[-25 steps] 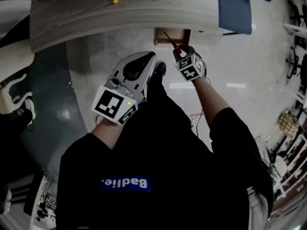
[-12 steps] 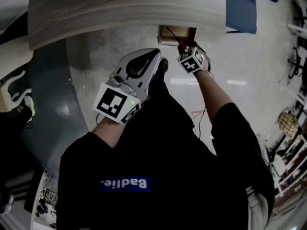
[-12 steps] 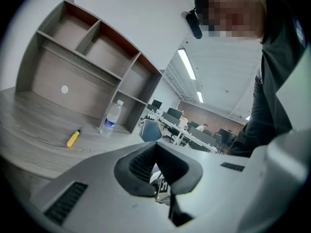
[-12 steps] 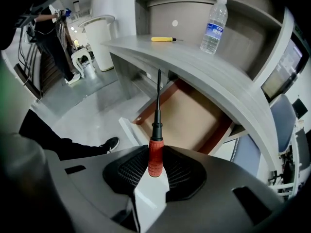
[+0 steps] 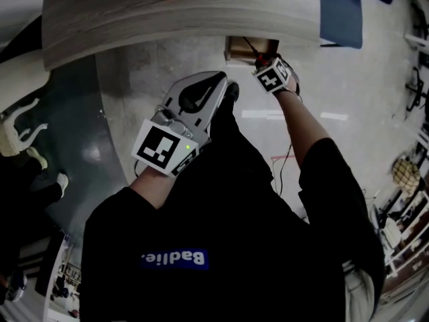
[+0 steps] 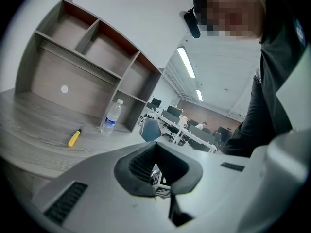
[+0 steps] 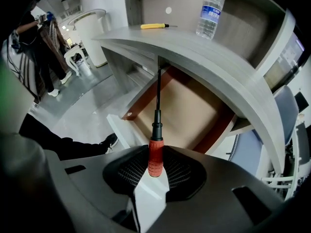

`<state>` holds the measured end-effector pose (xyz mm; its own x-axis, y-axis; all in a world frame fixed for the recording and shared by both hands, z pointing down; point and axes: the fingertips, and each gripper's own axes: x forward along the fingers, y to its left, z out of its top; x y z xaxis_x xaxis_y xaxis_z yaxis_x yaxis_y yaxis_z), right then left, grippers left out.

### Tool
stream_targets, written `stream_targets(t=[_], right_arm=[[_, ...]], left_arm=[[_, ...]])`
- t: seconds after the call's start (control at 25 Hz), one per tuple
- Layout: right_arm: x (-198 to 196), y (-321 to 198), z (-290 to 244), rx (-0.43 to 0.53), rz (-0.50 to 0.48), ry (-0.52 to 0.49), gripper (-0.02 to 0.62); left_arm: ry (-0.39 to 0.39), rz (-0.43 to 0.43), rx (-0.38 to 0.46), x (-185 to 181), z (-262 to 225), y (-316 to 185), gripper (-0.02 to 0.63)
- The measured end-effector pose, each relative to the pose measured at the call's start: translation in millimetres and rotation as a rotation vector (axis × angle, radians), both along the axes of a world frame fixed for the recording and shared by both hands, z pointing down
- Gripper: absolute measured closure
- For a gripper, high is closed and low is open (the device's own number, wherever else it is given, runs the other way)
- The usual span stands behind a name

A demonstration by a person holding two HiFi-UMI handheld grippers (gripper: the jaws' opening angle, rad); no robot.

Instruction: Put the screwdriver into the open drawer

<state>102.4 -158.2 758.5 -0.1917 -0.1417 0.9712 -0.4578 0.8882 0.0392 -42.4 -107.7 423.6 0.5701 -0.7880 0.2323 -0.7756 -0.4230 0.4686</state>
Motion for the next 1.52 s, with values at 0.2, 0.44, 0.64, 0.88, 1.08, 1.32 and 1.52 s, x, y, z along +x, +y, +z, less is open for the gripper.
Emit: stream_targets(t=[0.2,0.44,0.64,0.88,1.08,1.32,1.52], right_arm=[[3,-5,11,-0.032,0.064,0.008,0.477],[-5,-14,19,-0.059,0.108,-0.012,0.477],[-10,-19,26,-0.08,0.122,0.002,0.479],[-28,-15,35,-0.161,0.228,-0.063,0.477],[-50,-24,35,-0.174,0.332,-0.136,0.477],[-54,-24,45,-0.22,0.446,-0.138,0.477],[-61,-22,52,-0.256,0.535,-0.188,0.477]], left_arm=[[-0.005,0.006,-0.009,-2,2,2,0.604],[-0.01,0.01,-0.028,-3,6,4,0.604],[-0.011,0.0,-0.036,-11,8,4,0.604],[-0.008,-0.006,-0.038,-14,13,4,0.604],[0.009,-0.006,-0.058,-15,15,8,0.604],[0.014,-0.018,-0.063,-19,16,8,0.604],[0.025,-0.021,-0.067,-19,18,12,0.604]])
